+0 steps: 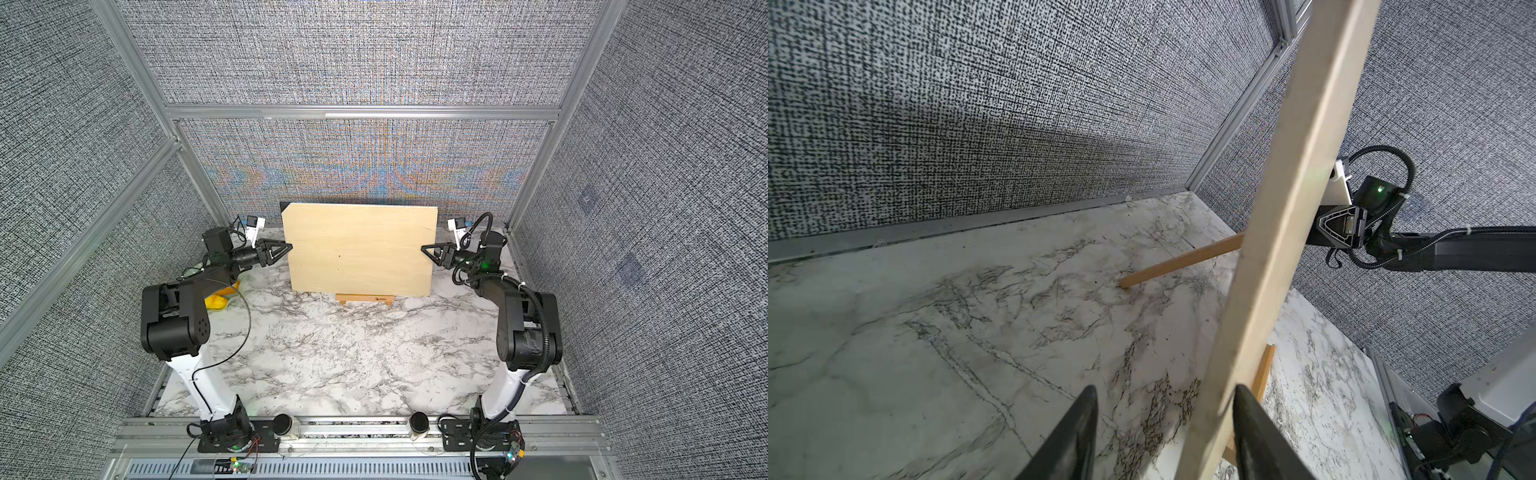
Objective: Disassemble the easel
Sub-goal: Pick up the drawing board from the easel.
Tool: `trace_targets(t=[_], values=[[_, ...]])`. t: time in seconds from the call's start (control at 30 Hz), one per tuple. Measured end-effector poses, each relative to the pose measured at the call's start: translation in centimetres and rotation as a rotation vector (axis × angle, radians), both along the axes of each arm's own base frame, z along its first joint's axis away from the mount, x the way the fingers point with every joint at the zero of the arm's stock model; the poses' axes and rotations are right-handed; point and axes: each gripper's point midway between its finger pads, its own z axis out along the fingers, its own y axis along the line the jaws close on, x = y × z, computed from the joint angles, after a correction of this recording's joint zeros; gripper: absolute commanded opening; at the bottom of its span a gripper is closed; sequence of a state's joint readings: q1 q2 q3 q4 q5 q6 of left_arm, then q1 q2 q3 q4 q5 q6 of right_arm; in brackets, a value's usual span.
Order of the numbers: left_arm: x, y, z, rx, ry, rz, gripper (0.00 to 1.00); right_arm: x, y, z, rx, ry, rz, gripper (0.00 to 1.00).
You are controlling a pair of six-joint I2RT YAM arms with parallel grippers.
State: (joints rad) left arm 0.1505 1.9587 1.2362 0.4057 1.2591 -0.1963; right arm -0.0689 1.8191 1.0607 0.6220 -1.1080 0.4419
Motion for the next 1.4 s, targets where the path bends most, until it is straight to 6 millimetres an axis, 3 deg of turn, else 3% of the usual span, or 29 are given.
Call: trace_targets(t=[0.27,0.53,0.63,0.7,0.87,0.93,1.0,1.27,1.4], values=[[-0.1,-0.3,0.0,0.0,-0.003,-0.011,0.5,0.0,0.9,0.3,0.022,-0.011,0.035,0.38],[-0.3,-0.6,0.1,-0.008,-0.002,-0.033,0.42,0.0,0.9,0.4,0.03,-0.019,0.042,0.34],[-0.3,-0.8,0.0,-0.011,0.0,-0.044,0.4,-0.2,1.0,0.5,0.03,-0.033,0.059,0.25],[-0.4,-1.0,0.0,-0.013,0.003,-0.05,0.35,-0.8,1.4,0.8,0.03,-0.062,0.101,0.17],[0.2,-0.7,-0.2,-0.002,0.008,-0.023,0.3,-1.4,1.9,1.7,0.023,-0.128,0.153,0.13],[0.3,-0.7,-0.1,-0.002,0.01,-0.023,0.27,-1.5,1.9,1.6,0.024,-0.128,0.159,0.07],[0.2,-0.7,-0.1,-0.002,0.003,-0.03,0.18,-1.5,1.8,1.6,0.024,-0.128,0.158,0.03],[-1.8,-1.3,1.1,-0.064,-0.007,-0.156,0.0,-0.9,1.0,1.5,0.023,-0.122,0.123,0.01],[-2.5,-1.4,1.4,-0.083,0.001,-0.19,0.0,-0.8,0.8,1.4,0.021,-0.12,0.109,0.0]])
